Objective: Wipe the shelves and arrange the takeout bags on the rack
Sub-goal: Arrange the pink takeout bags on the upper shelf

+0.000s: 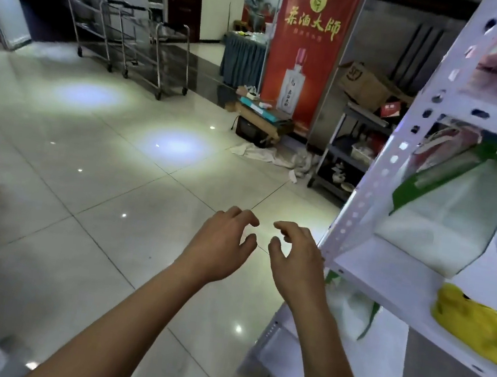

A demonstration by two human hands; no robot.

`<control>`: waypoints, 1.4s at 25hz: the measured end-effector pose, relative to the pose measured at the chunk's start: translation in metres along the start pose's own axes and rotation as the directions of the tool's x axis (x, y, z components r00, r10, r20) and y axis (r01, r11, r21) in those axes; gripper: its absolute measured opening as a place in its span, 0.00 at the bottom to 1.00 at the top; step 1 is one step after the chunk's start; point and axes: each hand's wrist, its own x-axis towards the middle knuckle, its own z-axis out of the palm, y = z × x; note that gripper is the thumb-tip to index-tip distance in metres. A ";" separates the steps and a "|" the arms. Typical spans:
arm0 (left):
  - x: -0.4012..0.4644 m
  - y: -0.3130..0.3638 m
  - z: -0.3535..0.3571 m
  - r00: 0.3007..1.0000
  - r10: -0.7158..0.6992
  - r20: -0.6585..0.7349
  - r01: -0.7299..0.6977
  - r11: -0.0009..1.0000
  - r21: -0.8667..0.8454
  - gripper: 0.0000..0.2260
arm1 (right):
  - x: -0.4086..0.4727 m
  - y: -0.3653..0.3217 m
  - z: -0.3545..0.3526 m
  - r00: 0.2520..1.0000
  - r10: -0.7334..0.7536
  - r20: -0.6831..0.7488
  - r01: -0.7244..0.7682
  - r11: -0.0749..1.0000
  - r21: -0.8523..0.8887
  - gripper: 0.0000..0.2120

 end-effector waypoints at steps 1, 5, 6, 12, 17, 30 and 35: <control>0.010 -0.018 -0.010 1.000 0.002 0.004 -0.002 1.000 0.001 0.15 | 0.011 -0.010 0.015 1.000 0.009 -0.006 -0.009 1.000 0.014 0.13; 0.046 -0.071 -0.044 0.998 0.035 0.046 -0.035 0.999 -0.005 0.16 | 0.047 -0.044 0.063 0.996 0.068 -0.053 -0.065 0.996 0.064 0.14; 0.056 -0.084 -0.051 0.996 0.054 0.065 -0.053 0.999 -0.007 0.16 | 0.056 -0.052 0.074 0.994 0.082 -0.075 -0.076 0.994 0.079 0.14; 0.124 -0.141 -0.069 0.988 0.098 0.117 -0.093 0.994 -0.050 0.16 | 0.116 -0.069 0.115 0.979 0.175 -0.104 -0.169 0.984 0.060 0.14; 0.205 -0.177 -0.066 0.980 0.144 0.140 -0.134 0.988 -0.076 0.15 | 0.187 -0.059 0.144 0.964 0.212 -0.160 -0.209 0.977 0.037 0.13; 0.485 -0.235 -0.081 0.959 0.227 0.169 -0.224 0.974 -0.040 0.15 | 0.459 -0.029 0.213 0.939 0.245 -0.242 -0.215 0.966 0.146 0.13; 0.589 -0.244 -0.067 0.920 0.359 0.155 -0.345 0.932 -0.112 0.14 | 0.534 -0.011 0.219 0.894 0.297 -0.336 -0.282 0.955 0.094 0.13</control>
